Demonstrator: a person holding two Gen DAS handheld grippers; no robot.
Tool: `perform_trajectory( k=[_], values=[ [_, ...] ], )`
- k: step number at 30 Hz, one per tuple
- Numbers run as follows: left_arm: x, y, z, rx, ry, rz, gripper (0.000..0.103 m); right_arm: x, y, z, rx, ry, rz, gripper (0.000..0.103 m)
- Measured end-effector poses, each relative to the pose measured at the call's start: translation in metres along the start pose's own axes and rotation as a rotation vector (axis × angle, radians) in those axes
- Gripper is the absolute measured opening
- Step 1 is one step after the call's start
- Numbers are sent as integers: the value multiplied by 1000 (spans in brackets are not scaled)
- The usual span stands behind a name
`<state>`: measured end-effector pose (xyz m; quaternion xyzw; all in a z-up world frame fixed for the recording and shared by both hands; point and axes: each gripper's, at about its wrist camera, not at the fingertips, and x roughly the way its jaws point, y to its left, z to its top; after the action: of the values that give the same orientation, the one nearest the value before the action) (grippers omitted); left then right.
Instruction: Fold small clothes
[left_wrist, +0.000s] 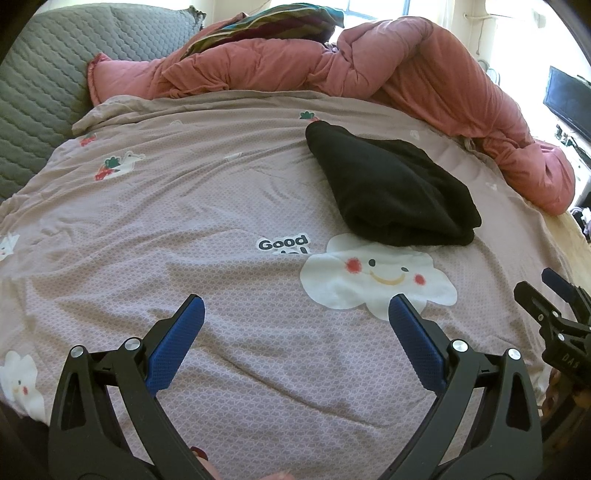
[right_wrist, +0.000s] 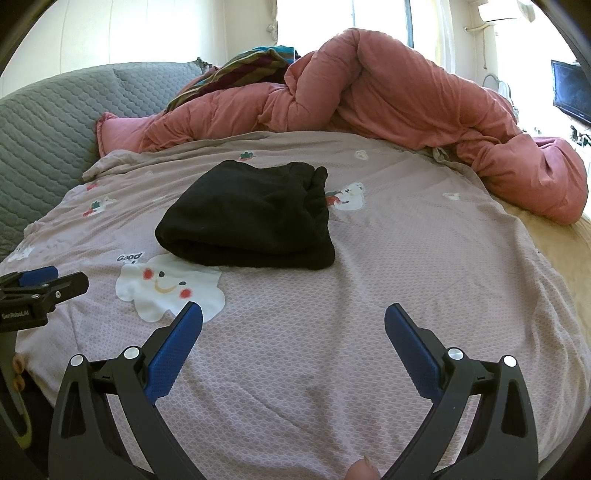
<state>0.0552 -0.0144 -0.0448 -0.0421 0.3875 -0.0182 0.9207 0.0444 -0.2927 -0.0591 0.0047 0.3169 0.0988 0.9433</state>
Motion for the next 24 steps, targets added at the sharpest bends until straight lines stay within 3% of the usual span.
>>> perform_trajectory(
  k=[16,20,24],
  values=[
    [1,3,0,-5,7,-13,93,2,-15,2,39,15,-38,98],
    [6,7,2,-19,39,61,93,-4,-33,0,75,11,-107,98],
    [10,19,5,-49,54,107,93,-21,-73,-7,142,2,-244,98]
  ],
)
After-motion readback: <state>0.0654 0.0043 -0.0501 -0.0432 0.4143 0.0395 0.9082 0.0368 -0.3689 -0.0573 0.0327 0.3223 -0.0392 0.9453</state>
